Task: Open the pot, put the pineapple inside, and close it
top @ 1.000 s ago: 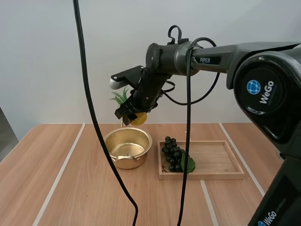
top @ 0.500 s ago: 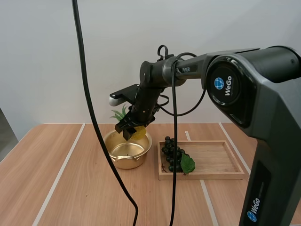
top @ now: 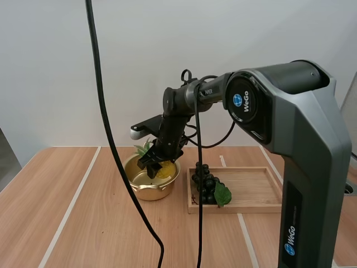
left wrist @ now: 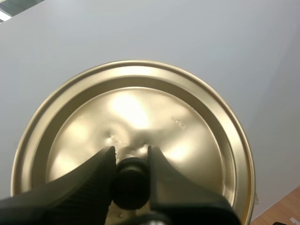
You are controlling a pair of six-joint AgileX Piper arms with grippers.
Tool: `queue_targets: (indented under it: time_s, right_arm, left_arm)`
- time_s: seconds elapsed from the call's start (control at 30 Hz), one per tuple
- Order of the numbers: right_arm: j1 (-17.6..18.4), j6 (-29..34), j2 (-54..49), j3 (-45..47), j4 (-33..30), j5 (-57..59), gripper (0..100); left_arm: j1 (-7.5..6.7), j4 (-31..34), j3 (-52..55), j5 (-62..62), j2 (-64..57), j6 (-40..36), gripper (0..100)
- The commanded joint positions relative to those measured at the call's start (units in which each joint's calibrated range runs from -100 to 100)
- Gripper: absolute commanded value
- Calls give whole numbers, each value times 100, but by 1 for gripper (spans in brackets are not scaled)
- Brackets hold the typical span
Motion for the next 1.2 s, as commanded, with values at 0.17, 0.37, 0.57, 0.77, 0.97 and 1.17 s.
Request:
queue_targets:
  time_s: [0.17, 0.37, 0.57, 0.77, 0.97, 1.17]
  right_arm:
    - [3, -177, 230, -8, 99, -49, 0]
    - [3, -198, 338, -8, 99, -49, 0]
    - [3, -263, 353, -8, 99, -49, 0]
    - [3, -282, 419, -8, 99, -49, 0]
    - [3, -282, 419, -8, 87, -101, 50]
    - [3, -254, 419, -8, 87, -267, 100]
  left_arm:
    - [-10, -10, -40, -14, -27, 7, 0]
    - [-10, -10, -40, -14, -27, 7, 0]
    - [-10, -10, -40, -14, -27, 7, 0]
    - [-10, -10, -40, 19, -27, 7, 0]
    - [-10, -10, -40, 54, -27, 7, 0]
    - [-10, -10, -40, 58, -27, 7, 0]
